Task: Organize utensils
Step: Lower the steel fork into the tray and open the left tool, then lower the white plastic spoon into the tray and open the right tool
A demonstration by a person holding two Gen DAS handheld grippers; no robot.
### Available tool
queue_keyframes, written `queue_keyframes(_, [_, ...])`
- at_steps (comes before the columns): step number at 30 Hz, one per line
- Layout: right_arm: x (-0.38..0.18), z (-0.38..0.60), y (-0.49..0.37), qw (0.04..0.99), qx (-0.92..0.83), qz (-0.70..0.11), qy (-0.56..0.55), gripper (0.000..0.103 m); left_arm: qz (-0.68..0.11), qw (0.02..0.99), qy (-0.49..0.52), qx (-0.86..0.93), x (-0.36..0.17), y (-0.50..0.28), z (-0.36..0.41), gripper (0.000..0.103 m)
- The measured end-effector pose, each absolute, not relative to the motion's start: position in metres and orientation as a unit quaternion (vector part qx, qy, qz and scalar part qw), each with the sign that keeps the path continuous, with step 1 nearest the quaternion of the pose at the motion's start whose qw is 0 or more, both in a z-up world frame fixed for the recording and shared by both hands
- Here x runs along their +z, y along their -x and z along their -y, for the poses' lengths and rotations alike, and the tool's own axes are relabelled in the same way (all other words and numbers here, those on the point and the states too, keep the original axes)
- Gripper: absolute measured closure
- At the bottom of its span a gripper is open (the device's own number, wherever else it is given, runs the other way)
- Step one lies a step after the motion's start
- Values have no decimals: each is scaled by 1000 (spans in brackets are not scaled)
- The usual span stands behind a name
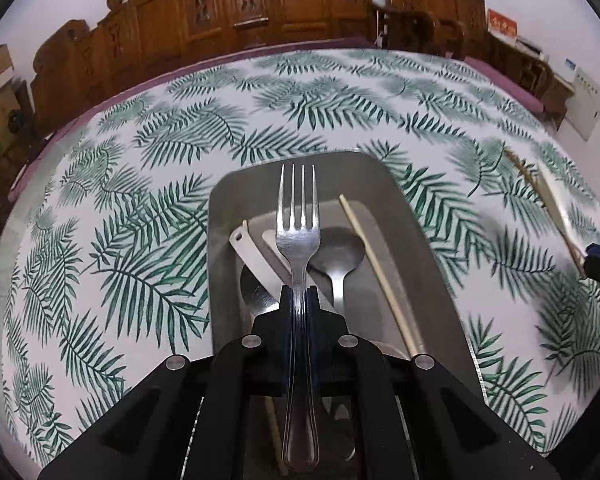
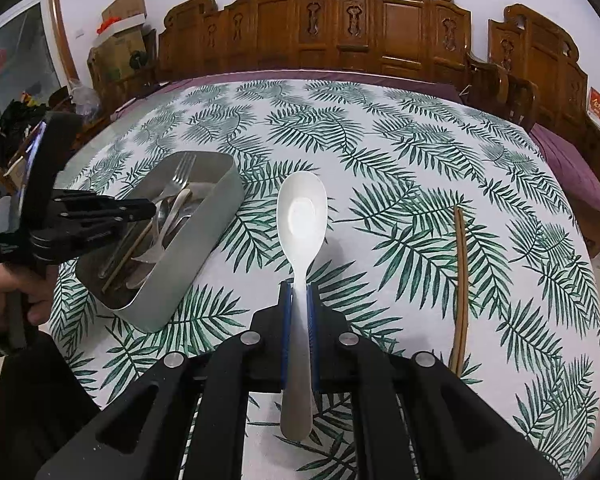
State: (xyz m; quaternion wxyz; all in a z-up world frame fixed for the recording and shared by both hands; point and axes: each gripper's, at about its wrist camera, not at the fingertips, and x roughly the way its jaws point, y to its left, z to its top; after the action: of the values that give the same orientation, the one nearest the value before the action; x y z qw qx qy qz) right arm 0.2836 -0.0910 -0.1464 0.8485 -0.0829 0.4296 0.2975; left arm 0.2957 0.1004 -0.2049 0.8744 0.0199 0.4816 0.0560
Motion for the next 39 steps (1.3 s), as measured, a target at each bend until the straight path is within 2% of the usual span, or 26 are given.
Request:
queue_keyframes(16, [-146,86,-279,846,305,-429,84,94,-489,870,-19,62,-203,-298,-99,95])
queue_keyframes(23, [-134,76,-272,847,312,-422,88,94,-458,887,-4,57,-175,-272,-102,77])
queue_keyframes(27, [-127,66,-266,847,318,-416,93,94,-435,899,12,53,-156,-251,-106,54])
queue_keyframes(28, [-125,62,-264,847,320,-415,95,94,-430,901,16,51,-152,-247,-108,51])
queue_keyframes(30, [-122,55,-262,846,324,-412,98,94,-418,907,22,52,-144,-237,-111,34])
queue_keyframes(35, [-118,35,-255,842,334,-410,106,94,-397,916,28,50,-131,-218,-117,21])
queue_keyframes(39, [-118,18,-252,838,344,-410,111,94,-387,920,31,54,-127,-203,-124,17])
